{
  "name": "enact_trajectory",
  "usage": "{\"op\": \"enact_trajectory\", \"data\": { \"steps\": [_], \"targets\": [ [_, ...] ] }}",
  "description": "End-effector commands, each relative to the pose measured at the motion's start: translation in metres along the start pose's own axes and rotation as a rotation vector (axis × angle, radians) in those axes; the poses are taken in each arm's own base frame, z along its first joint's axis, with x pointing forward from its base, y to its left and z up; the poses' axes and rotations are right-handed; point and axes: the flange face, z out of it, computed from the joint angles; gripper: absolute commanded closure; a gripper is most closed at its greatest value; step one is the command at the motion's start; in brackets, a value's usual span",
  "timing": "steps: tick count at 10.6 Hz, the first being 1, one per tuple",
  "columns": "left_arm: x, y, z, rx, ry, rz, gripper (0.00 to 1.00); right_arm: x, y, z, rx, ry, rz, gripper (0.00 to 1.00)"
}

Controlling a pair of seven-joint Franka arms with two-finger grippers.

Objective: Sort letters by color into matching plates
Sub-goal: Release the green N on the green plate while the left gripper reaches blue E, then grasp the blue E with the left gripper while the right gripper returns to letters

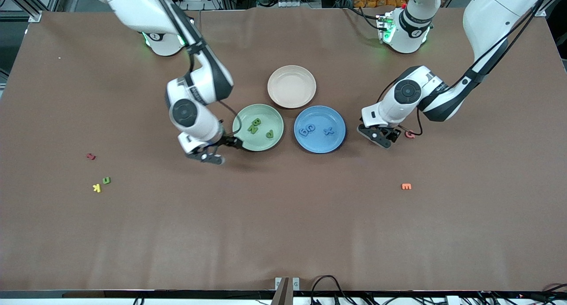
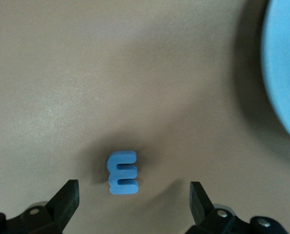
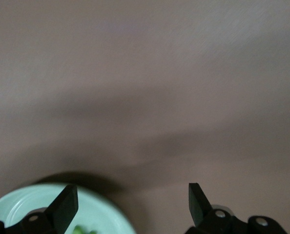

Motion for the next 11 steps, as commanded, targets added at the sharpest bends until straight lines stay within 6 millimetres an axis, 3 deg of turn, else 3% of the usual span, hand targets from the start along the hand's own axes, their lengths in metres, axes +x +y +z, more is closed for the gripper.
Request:
{"op": "enact_trajectory", "data": {
  "steps": [1,4,6,11],
  "targets": [
    [0.004,-0.009,0.005,-0.003,0.018,0.014,0.00,0.049,0.059,-0.015,0.015,0.016,-0.007,0.00],
    [0.007,-0.008,0.003,-0.002,0.023,0.006,0.00,0.089,0.128,-0.021,0.019,0.027,-0.009,0.00],
    [0.012,-0.011,0.002,-0.004,0.031,-0.006,0.00,0.114,0.187,-0.024,-0.031,0.050,0.004,0.00],
    [0.016,-0.011,0.012,0.016,0.014,-0.018,0.00,0.152,0.311,-0.038,-0.051,0.070,-0.069,0.00]
  ]
}}
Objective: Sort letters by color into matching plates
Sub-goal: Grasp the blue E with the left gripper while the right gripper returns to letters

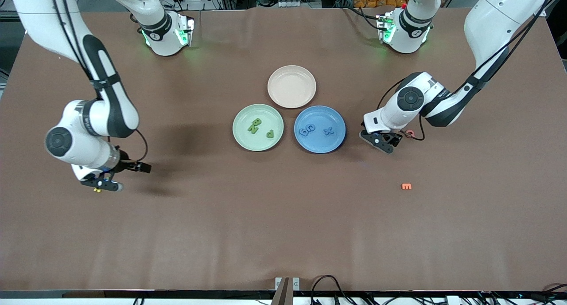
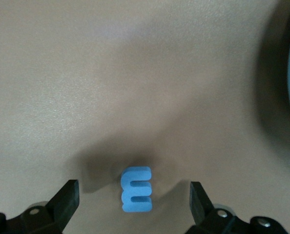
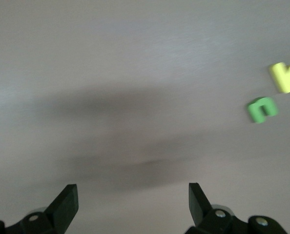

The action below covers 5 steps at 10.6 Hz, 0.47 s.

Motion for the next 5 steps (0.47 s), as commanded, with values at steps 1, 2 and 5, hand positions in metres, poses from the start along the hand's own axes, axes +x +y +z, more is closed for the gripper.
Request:
{"op": "enact_trajectory", "data": {
  "steps": [1,2,5],
  "targets": [
    [0.008,0.002,0.003,0.023,0.012,0.002,0.00,0.023,0.057,-0.003,0.001,0.023,-0.028,0.00],
    [0.008,0.001,0.003,0.024,0.013,-0.002,0.00,0.029,0.075,0.005,-0.001,0.020,-0.031,0.00],
    [0.008,0.001,0.006,0.015,0.009,-0.056,0.38,0.048,0.106,0.023,-0.006,0.050,-0.033,0.00]
  ]
}}
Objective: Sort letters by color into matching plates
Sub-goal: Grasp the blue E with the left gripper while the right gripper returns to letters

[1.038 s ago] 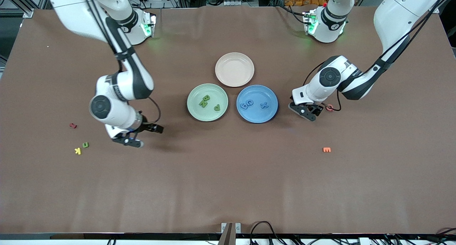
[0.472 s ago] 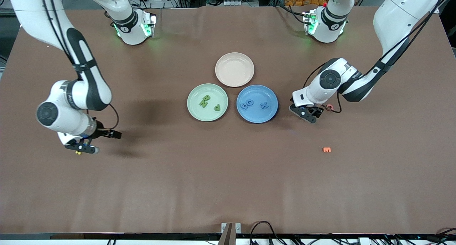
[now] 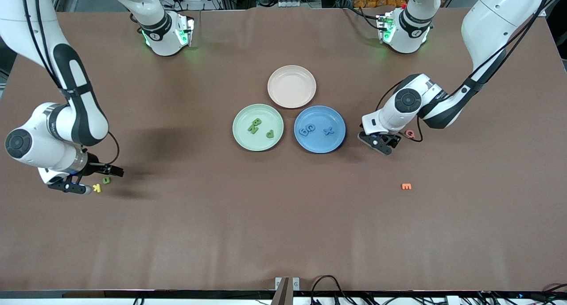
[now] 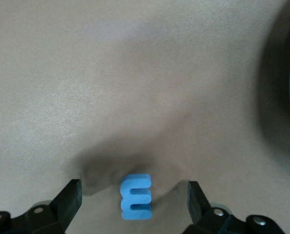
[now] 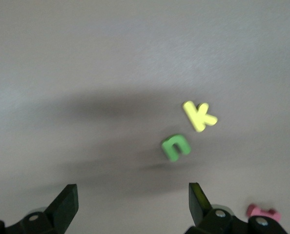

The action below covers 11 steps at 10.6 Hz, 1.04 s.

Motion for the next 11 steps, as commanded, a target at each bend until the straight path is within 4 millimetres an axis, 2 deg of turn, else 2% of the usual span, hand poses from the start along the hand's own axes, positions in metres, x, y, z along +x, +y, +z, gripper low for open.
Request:
{"op": "enact_trajectory", "data": {
  "steps": [1,6,11],
  "targets": [
    [0.002,0.000,0.006,0.006,0.006,-0.097,0.99,0.023,0.019,0.024,-0.012,0.021,-0.021,0.00],
    [0.002,0.001,0.006,0.006,0.006,-0.138,1.00,0.027,0.027,0.045,-0.017,0.044,-0.011,0.00],
    [0.011,0.007,-0.005,0.023,0.027,-0.174,1.00,0.026,0.039,0.047,-0.017,0.044,-0.017,0.02]
  ]
}}
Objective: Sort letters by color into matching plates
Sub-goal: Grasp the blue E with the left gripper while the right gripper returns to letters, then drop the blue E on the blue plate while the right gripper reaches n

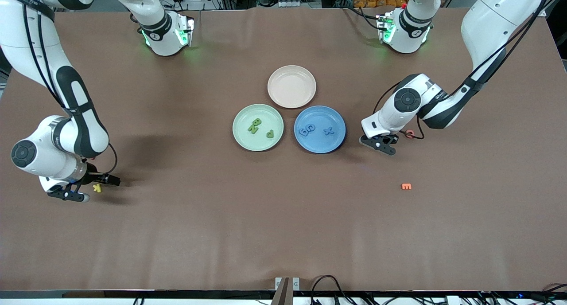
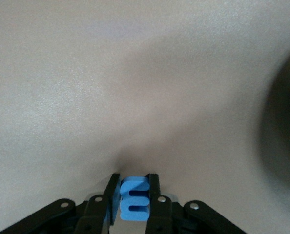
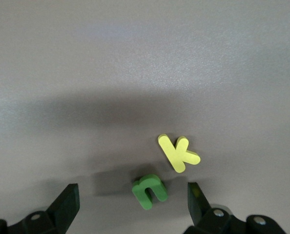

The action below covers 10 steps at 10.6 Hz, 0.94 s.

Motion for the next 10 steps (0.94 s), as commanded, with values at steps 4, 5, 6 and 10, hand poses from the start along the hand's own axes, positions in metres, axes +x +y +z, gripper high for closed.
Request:
{"op": "enact_trajectory", "data": {
  "steps": [4,5,6,10],
  "targets": [
    [0.017,0.018,-0.024,0.040,0.062,-0.078,1.00,0.003,0.015,0.002,-0.002,0.004,-0.012,0.04],
    [0.019,0.025,-0.031,0.038,0.074,-0.087,1.00,0.003,0.017,0.004,-0.001,0.007,-0.009,0.04],
    [0.023,0.027,-0.039,0.042,0.089,-0.103,1.00,0.002,0.019,0.008,-0.002,0.010,-0.007,0.05],
    [0.042,0.072,-0.088,0.068,0.027,-0.202,1.00,0.000,0.025,0.016,-0.003,0.008,-0.019,0.10]
  ]
}}
